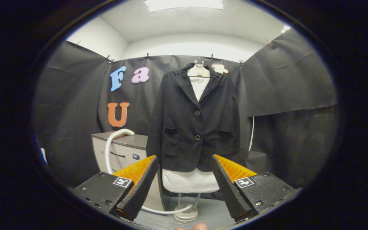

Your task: Iron the clothes twice with a garment steamer, once on the left side and once on the right side.

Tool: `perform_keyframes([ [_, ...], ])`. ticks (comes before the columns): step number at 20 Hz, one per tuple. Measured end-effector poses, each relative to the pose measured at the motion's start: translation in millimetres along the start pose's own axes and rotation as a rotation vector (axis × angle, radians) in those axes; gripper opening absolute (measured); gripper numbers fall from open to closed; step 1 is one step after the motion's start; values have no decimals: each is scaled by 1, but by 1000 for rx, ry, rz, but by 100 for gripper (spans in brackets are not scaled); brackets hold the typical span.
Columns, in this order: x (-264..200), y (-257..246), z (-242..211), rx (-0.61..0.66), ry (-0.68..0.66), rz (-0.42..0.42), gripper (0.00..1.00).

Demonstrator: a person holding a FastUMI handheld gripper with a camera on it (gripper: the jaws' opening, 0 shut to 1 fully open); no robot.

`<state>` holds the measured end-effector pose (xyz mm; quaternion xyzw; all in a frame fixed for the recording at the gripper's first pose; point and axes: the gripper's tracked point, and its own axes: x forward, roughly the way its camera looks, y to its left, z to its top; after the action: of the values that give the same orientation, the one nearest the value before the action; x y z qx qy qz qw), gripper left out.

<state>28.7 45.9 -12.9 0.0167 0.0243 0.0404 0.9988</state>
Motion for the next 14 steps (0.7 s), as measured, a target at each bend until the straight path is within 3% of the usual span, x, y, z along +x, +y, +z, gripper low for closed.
perform_keyframes([
  [4, 20, 47, 6, 46, 36, 36, 100],
  [9, 44, 132, 47, 109, 26, 105, 100],
  [14, 61, 198, 68, 102, 33, 153, 100],
])
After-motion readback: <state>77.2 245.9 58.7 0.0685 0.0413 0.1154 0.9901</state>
